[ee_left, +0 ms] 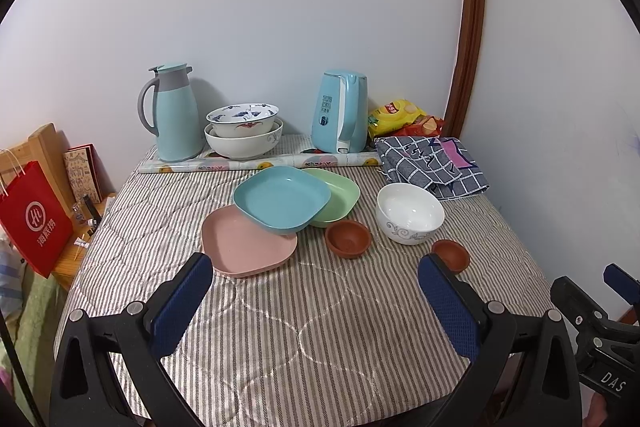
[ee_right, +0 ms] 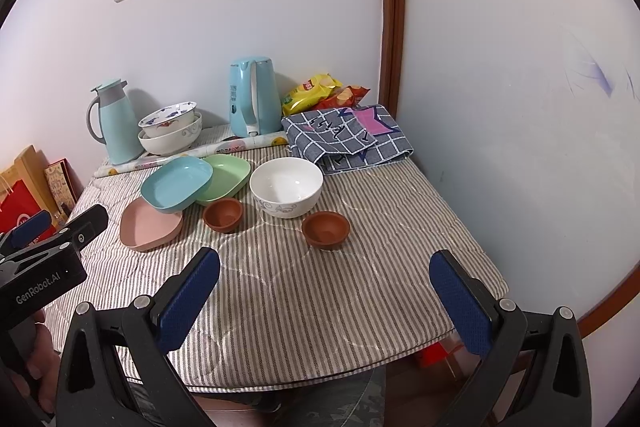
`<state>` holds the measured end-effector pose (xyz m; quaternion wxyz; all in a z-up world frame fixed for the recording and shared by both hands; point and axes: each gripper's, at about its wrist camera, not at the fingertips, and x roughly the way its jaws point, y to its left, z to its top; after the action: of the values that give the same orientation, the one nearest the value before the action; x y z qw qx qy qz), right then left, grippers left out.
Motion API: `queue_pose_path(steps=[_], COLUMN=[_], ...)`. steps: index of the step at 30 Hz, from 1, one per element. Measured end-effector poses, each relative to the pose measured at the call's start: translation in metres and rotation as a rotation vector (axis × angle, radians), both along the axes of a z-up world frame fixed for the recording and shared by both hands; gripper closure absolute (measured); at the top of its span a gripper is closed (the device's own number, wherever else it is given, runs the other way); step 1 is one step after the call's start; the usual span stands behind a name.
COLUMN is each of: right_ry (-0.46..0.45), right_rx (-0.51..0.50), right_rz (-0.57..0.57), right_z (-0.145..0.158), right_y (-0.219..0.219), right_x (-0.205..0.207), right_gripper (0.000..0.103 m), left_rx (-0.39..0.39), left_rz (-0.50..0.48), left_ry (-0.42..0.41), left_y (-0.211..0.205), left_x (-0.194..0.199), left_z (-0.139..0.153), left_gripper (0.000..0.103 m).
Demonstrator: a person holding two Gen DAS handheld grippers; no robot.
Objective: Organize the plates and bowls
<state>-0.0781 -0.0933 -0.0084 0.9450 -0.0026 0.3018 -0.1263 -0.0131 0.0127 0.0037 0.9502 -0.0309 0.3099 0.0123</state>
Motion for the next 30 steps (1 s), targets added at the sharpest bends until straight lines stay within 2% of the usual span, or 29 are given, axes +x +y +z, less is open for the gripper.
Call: queue_pose_path(steps=[30], right_ry=[-0.002], right_rx=[0.009], right_rz=[-0.004], right_z=[-0.0013], right_y=[-0.0009], right_x=[-0.0012], right_gripper=[0.000], left_rx=[0.002], left_rz=[0.000], left_ry=[0.002], left_y=[0.0027], left_x=[-0.0012], left_z=[-0.0026], left_gripper=[0.000])
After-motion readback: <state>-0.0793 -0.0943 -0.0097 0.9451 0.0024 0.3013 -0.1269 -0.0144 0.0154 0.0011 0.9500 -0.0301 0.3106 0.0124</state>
